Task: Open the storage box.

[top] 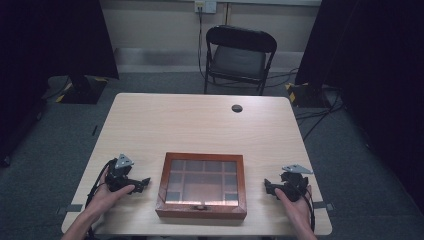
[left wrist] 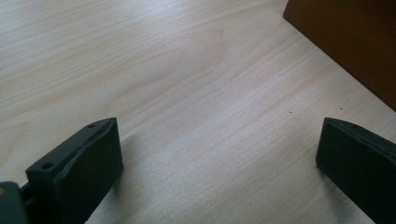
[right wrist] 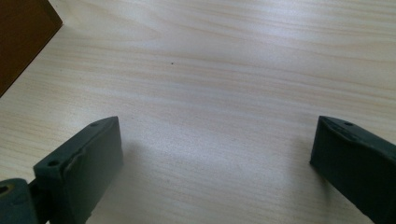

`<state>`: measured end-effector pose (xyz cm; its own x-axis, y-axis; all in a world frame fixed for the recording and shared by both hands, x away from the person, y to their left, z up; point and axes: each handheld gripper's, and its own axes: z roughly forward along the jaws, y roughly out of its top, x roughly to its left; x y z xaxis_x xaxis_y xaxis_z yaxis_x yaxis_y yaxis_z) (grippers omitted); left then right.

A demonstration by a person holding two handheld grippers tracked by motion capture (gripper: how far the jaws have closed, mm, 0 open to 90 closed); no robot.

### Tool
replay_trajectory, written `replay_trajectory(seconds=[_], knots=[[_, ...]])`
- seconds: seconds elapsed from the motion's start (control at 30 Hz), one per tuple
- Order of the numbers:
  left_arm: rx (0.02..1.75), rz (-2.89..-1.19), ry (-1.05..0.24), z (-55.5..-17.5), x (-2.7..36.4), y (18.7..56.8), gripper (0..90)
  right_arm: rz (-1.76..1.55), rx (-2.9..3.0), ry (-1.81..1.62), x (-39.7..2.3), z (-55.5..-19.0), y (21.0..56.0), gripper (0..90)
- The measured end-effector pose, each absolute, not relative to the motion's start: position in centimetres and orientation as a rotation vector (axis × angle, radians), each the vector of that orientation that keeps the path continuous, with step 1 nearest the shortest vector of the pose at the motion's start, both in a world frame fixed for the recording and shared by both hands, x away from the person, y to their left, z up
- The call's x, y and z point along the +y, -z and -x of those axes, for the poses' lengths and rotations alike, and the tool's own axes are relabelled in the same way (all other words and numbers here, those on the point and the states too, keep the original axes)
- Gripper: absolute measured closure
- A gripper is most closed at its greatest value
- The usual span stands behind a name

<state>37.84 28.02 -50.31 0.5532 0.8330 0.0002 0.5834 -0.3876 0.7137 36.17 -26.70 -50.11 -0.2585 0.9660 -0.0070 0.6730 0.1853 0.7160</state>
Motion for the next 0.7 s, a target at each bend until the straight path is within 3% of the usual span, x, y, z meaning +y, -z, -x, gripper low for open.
replay_trajectory(seconds=[0.23,0.37,0.47,0.53,0.7], knots=[[1.132,-2.114,-0.476,-37.9,28.0,50.3,0.0,-1.516,2.026,-0.842,-26.7,-36.1,50.0,2.8],[1.132,-2.115,-0.475,-37.9,28.0,50.3,0.0,-1.47,2.064,-0.872,-26.6,-36.0,49.6,18.1],[1.132,-2.115,-0.476,-37.9,28.0,50.3,0.0,-1.465,2.085,-0.889,-26.3,-35.9,49.4,16.5],[1.132,-2.115,-0.476,-37.9,28.0,50.3,0.0,-1.473,2.112,-0.929,-26.2,-35.9,49.2,22.7],[1.132,-2.115,-0.476,-37.9,28.0,50.3,0.0,-1.491,2.127,-0.996,-26.3,-35.8,48.5,26.2]])
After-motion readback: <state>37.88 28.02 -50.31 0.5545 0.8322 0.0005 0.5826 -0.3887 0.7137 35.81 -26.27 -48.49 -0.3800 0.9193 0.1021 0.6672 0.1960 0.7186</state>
